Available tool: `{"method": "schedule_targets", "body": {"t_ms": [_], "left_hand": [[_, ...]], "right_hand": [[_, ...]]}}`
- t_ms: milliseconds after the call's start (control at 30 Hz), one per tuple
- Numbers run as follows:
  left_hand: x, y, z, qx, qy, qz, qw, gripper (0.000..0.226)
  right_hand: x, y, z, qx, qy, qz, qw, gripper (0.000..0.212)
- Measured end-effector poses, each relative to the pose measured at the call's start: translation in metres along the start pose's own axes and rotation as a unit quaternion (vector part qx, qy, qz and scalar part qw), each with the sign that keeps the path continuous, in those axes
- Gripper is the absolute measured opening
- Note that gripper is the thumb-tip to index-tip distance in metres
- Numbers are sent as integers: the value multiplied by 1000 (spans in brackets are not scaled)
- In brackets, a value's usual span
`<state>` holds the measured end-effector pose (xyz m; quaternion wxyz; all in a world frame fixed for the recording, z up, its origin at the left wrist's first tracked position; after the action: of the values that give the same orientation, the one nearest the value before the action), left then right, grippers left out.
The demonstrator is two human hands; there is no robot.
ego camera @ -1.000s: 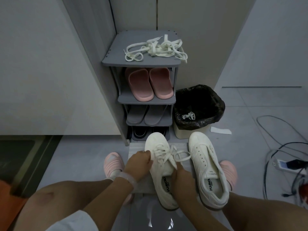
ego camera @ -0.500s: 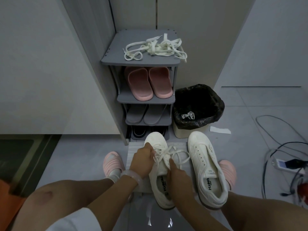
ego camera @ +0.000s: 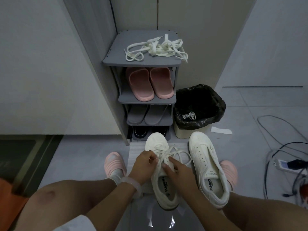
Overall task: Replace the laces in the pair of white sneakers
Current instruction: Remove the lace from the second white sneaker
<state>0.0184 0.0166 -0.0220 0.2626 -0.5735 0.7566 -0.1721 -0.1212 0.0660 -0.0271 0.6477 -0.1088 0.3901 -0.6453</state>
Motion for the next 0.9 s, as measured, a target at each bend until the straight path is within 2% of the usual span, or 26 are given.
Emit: {"method": "schedule_targets", "body": {"t_ms": [67, 167, 200, 300, 400, 500, 567, 633, 700, 733, 800, 900], "left_hand": [[2, -1, -4, 24, 2, -7, 1000, 17], [9, -14, -12, -2, 7, -112, 994, 33], [11, -17, -16, -10, 11, -126, 992, 30], [9, -14, -17, -34, 2, -93, 995, 2], [2, -8, -6, -13, -31, -40, 999, 14], [-3, -8, -1, 18, -26, -46, 998, 31], [0, -12, -7, 51, -15, -52, 997, 31], [8, -23, -15, 67, 0, -110, 992, 20], [13, -36, -20, 18, 1, -208, 978, 10], [13, -37, -20, -12, 0, -222, 975, 7], [6, -28, -16, -40, -12, -165, 985, 5], [-4, -11, -2, -56, -60, -68, 994, 14]], "right_hand": [[0, 1, 1, -3, 2, -3, 1000, 55], [-1, 4, 3, 9, 13, -10, 1000, 55], [-2, 6, 4, 13, 19, -12, 1000, 56], [-4, 6, 6, 32, 27, -13, 999, 56], [-2, 4, 6, 35, 28, -5, 999, 56], [-3, 4, 6, 39, 30, 2, 999, 57], [-4, 4, 6, 34, 27, 2, 999, 56], [-4, 4, 6, 19, 25, 1, 1000, 52], [-4, 5, 5, 8, 20, -3, 1000, 49], [-4, 6, 6, 11, 21, -5, 1000, 50], [-5, 6, 7, 17, 26, -7, 999, 51], [-6, 6, 8, 5, 22, -3, 1000, 51]]}}
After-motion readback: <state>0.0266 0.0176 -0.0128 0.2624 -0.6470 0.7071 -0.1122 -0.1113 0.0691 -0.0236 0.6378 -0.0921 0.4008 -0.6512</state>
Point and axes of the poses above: each hand's wrist, its own x-axis towards the middle knuckle, its own y-axis out of the palm, z = x × y, the point moved 2 cm from there along x, towards the middle knuckle, and after that the axes turned 4 degrees about -x, right-handed, at the moved point
